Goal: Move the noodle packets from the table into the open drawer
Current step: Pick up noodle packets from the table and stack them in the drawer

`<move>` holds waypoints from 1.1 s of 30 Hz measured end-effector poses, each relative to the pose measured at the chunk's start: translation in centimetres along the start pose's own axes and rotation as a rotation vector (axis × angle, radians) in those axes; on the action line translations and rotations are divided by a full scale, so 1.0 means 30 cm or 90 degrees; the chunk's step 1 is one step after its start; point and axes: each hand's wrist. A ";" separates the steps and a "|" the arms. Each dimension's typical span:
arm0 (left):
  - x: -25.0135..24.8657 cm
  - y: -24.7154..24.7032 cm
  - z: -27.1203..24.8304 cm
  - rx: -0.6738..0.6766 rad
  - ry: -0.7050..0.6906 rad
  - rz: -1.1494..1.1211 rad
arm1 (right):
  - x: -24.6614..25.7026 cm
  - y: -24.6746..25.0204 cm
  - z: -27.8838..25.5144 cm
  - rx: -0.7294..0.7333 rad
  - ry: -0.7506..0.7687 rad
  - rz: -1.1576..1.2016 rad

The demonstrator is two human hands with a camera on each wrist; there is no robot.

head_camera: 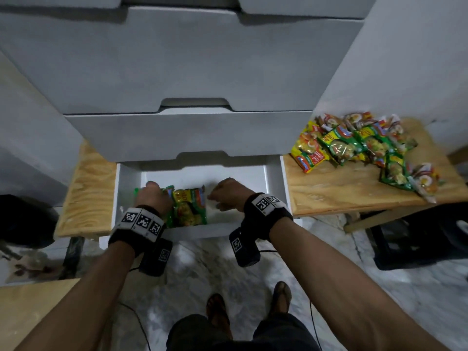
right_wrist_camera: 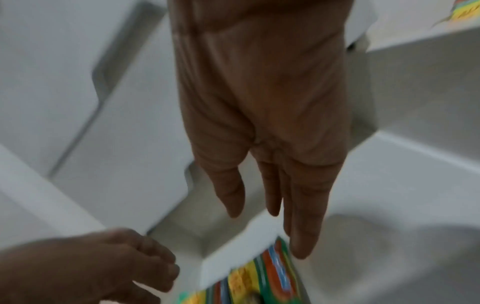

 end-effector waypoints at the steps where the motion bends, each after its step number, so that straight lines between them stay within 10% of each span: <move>1: -0.042 0.006 -0.019 -0.008 -0.020 -0.014 | -0.010 0.048 -0.037 -0.006 0.018 0.038; 15: -1.033 -0.423 -0.362 0.104 -0.351 -0.119 | -0.593 1.008 -0.336 -0.277 -0.023 0.280; 24: -1.557 -0.811 -0.201 0.236 -0.166 -0.181 | -1.033 1.526 -0.176 -0.407 -0.193 -0.082; 33: -1.702 -0.964 -0.010 0.247 0.049 -0.200 | -1.176 1.603 0.017 -0.397 -0.327 -0.247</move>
Point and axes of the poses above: each hand's wrist, its own z-axis towards the middle knuckle, its own y-axis out of the back of the hand, x = y × z, and after that the axes turned 4 degrees about x, right-handed
